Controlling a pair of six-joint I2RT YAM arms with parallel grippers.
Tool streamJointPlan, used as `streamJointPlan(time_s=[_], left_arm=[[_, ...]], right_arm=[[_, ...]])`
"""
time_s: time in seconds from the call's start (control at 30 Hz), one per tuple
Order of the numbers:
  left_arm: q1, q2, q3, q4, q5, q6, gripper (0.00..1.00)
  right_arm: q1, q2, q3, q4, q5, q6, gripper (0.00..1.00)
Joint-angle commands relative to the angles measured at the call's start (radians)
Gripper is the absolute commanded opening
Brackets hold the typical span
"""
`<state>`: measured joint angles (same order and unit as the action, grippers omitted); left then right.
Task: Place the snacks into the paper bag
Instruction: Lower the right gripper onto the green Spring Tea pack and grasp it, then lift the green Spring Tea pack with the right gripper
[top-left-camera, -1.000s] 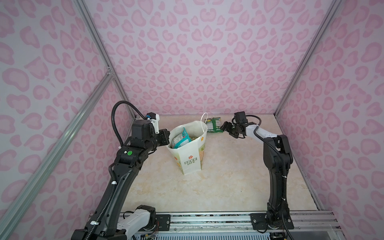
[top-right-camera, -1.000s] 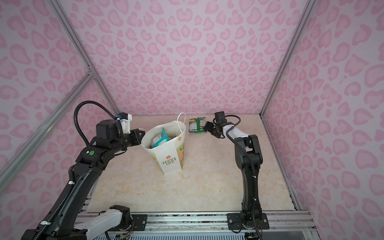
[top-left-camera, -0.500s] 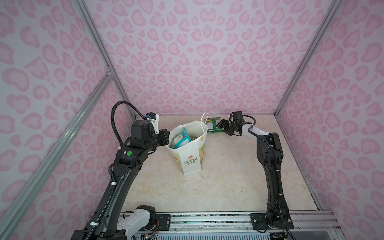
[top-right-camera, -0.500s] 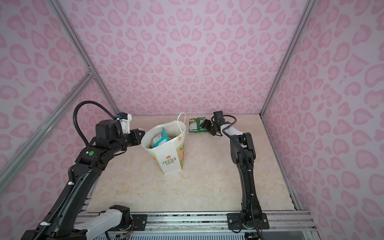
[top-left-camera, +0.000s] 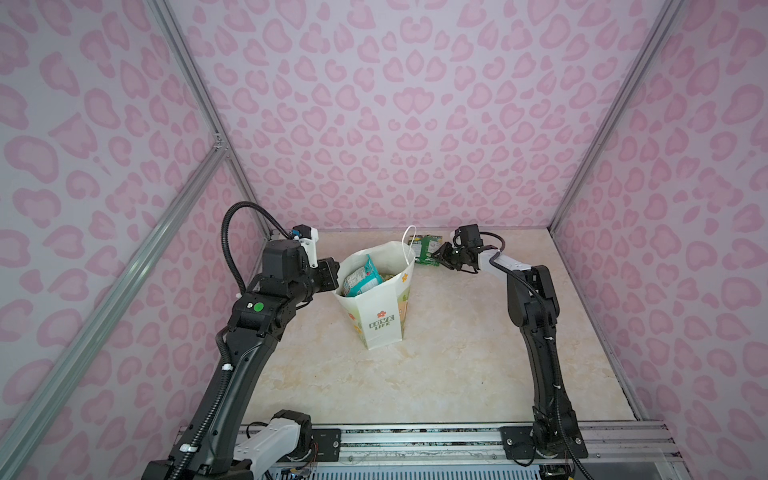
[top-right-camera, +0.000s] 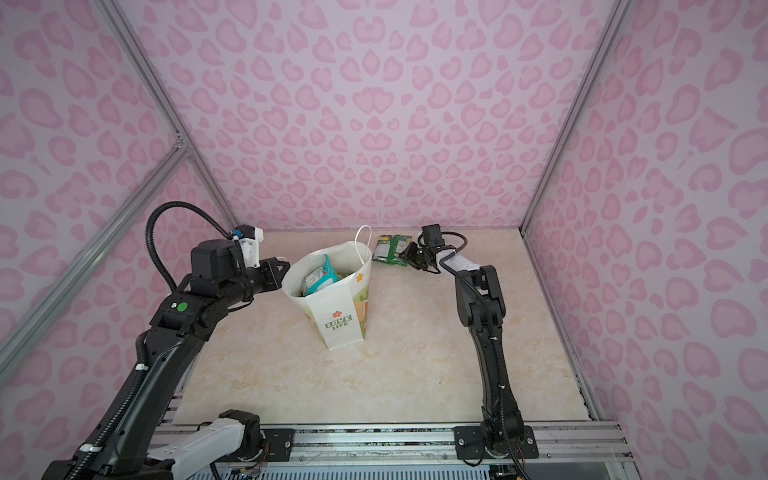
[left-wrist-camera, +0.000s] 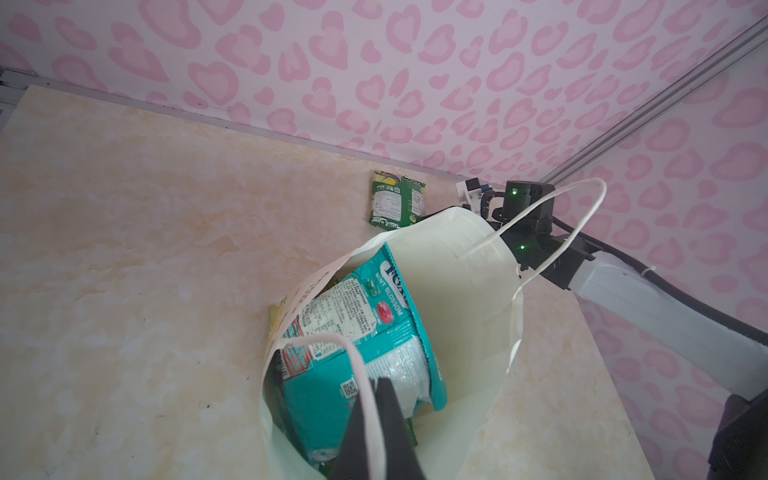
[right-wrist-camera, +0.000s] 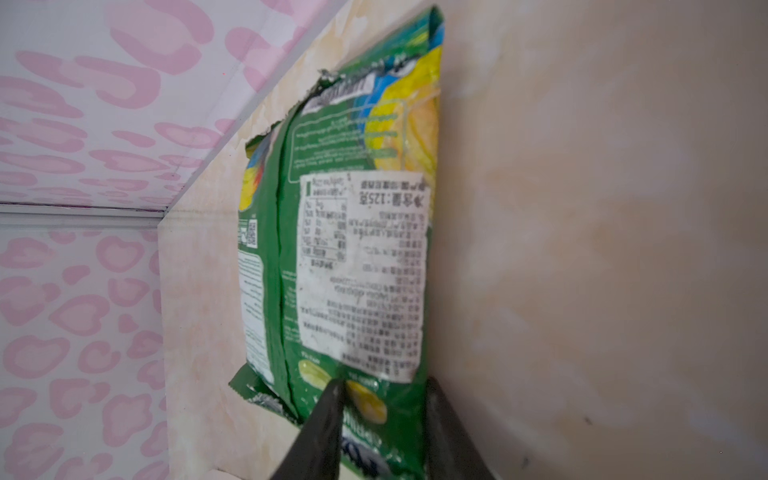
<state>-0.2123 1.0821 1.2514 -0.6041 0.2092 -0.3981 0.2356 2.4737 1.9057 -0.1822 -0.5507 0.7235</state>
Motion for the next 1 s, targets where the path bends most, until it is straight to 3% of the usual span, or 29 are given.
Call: streamJointPlan(time_s=[0.0,0.23,0.77,0.97], left_arm=[[0.001,-0.005,-0.003,0.025,0.006,0.011,0.04],[0.001,-0.008,-0.003,0.025,0.007,0.012,0.04],[0.0,-0.003,-0.004,0.025,0.012,0.012,0.04],[0.001,0.0,-0.004,0.026,0.013,0.011,0.04]], right_arm=[[0.004,0.015,-0.017,-0.076,0.001,0.002,0.21],[0.008,-0.091,-0.13,0.006,-0.009,0.007,0.01],[-0.022,-0.532,-0.628,0.225,-0.027,0.039,0.0],[-0.024,-0.71,-0.814,0.231,0.007,0.019,0.0]])
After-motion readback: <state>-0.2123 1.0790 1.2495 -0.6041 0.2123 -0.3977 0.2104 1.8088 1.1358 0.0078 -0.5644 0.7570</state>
